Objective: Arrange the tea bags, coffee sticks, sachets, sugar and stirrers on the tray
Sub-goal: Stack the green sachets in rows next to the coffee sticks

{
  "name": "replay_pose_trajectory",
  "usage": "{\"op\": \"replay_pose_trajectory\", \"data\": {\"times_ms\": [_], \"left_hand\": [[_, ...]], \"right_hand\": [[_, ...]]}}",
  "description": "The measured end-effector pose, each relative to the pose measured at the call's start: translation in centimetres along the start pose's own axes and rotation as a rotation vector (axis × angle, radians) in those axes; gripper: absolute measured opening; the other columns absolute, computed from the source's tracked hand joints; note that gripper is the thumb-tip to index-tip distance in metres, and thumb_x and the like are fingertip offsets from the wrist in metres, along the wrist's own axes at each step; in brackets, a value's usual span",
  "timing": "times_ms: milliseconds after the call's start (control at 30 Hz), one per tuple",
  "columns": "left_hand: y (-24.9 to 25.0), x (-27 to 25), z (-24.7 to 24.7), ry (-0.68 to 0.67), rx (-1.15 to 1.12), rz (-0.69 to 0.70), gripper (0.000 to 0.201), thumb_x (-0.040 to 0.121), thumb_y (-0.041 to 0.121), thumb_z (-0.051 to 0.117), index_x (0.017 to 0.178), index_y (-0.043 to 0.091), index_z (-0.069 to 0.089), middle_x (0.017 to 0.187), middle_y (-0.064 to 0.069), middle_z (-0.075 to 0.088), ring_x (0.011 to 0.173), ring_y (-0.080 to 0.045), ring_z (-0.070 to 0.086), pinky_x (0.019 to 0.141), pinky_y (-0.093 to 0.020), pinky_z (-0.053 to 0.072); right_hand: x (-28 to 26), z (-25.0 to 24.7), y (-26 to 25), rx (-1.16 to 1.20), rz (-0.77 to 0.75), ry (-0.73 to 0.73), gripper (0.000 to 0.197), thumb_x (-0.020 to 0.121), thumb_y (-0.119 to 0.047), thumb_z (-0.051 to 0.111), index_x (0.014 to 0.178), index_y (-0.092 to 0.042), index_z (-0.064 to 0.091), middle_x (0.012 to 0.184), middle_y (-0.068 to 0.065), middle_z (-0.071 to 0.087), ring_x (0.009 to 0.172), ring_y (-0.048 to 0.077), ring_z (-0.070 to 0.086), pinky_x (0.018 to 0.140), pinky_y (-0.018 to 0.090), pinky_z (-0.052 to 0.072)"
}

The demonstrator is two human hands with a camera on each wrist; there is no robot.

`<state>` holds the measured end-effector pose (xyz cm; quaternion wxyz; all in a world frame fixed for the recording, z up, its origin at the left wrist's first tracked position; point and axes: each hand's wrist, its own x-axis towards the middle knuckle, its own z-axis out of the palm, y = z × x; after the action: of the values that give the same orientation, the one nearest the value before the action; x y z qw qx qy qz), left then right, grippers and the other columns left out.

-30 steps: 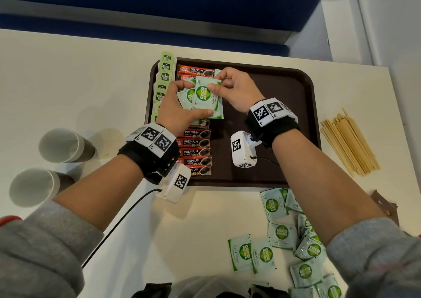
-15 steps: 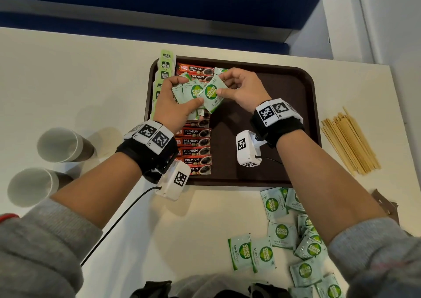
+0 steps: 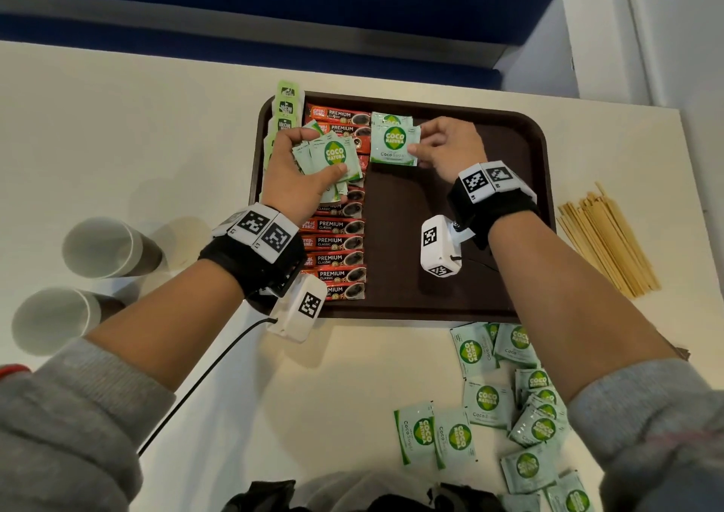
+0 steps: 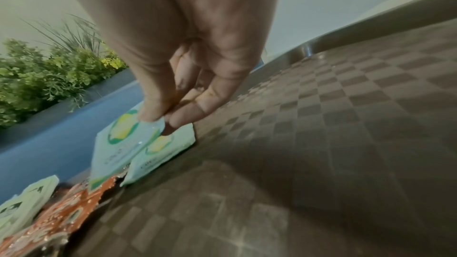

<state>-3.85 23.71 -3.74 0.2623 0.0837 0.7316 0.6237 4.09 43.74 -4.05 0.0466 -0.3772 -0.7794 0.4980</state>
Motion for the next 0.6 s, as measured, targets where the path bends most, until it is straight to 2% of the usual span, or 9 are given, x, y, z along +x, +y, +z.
{"op": "replay_pose_trajectory", "data": {"times_ms": [167, 267, 433, 600], "left_hand": [[0.0, 0.0, -0.1, -0.013, -0.009, -0.015, 0.047, 0.075, 0.006, 0.077, 0.101, 0.029, 0.045, 0.120, -0.006, 0.058, 0.106, -0.020, 0.065, 0.084, -0.049, 0.056], [-0.1, 0.0, -0.2, -0.014, -0.003, -0.012, 0.047, 0.076, 0.006, 0.077, 0.102, 0.029, 0.045, 0.121, -0.007, 0.058, 0.107, -0.019, 0.064, 0.085, -0.048, 0.056], [-0.2, 0.0, -0.1, -0.010, 0.005, -0.019, 0.047, 0.076, 0.006, 0.077, 0.104, 0.025, 0.044, 0.119, -0.006, 0.059, 0.106, -0.019, 0.064, 0.085, -0.047, 0.056], [-0.3, 0.0, -0.1, -0.009, 0.021, -0.023, 0.047, 0.076, 0.007, 0.077, 0.104, 0.027, 0.045, 0.115, 0.000, 0.059, 0.105, -0.016, 0.064, 0.086, -0.044, 0.057]], "right_hand": [[1.0, 0.7, 0.4, -0.024, 0.106, 0.052, 0.019, 0.085, -0.006, 0.067, 0.103, -0.009, 0.061, 0.088, 0.004, 0.067, 0.084, 0.015, 0.067, 0.066, 0.019, 0.056], [1.3, 0.8, 0.6, -0.046, 0.153, 0.084, 0.021, 0.082, -0.007, 0.070, 0.102, -0.011, 0.063, 0.091, 0.006, 0.069, 0.082, 0.015, 0.068, 0.074, 0.026, 0.058], [1.5, 0.8, 0.8, -0.123, 0.151, 0.129, 0.028, 0.078, -0.010, 0.075, 0.103, -0.014, 0.063, 0.072, -0.006, 0.063, 0.082, 0.015, 0.068, 0.082, 0.033, 0.057], [1.4, 0.6, 0.7, -0.166, 0.115, 0.133, 0.030, 0.078, -0.011, 0.075, 0.106, -0.013, 0.064, 0.083, -0.001, 0.065, 0.087, 0.014, 0.066, 0.086, 0.032, 0.055]]}}
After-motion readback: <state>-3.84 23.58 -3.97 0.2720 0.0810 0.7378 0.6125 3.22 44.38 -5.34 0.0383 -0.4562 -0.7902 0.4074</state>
